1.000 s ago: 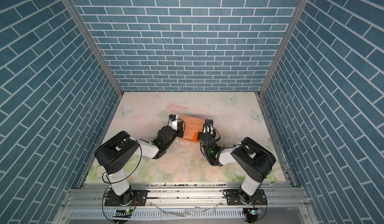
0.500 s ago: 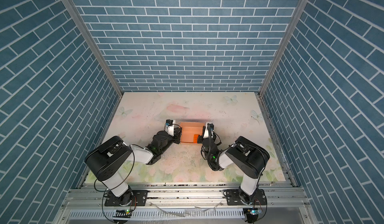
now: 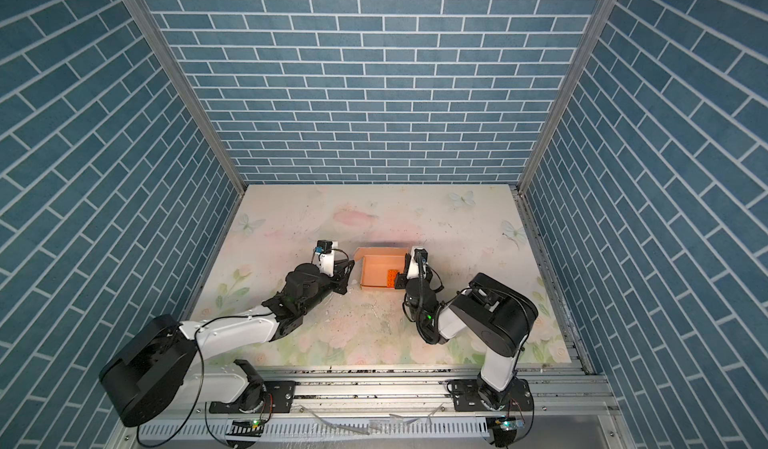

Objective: Fold the paper box

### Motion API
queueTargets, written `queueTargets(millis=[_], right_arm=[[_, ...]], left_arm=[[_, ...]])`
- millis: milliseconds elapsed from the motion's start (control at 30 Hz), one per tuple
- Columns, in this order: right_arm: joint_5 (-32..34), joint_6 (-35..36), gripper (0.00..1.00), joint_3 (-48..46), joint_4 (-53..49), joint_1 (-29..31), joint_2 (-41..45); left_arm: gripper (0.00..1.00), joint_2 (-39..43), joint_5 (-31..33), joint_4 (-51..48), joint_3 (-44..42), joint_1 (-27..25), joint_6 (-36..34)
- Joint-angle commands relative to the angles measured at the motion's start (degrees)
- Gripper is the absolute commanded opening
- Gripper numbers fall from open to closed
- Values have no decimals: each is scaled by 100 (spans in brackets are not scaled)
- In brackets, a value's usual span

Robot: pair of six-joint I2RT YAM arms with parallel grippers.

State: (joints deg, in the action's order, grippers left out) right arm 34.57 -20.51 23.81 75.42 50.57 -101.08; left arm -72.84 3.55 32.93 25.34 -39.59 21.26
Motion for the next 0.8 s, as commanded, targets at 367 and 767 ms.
queueTargets(millis=[367,767], right_arm=[[-755,-6,0,79,-1064,-133,232],[-1045,125,0,123,-1693,-145,744]], left_arm=[[20,-707,-724,-1992,920,1058,431],[20,-1730,-1203,-1860,1793,1311,219]])
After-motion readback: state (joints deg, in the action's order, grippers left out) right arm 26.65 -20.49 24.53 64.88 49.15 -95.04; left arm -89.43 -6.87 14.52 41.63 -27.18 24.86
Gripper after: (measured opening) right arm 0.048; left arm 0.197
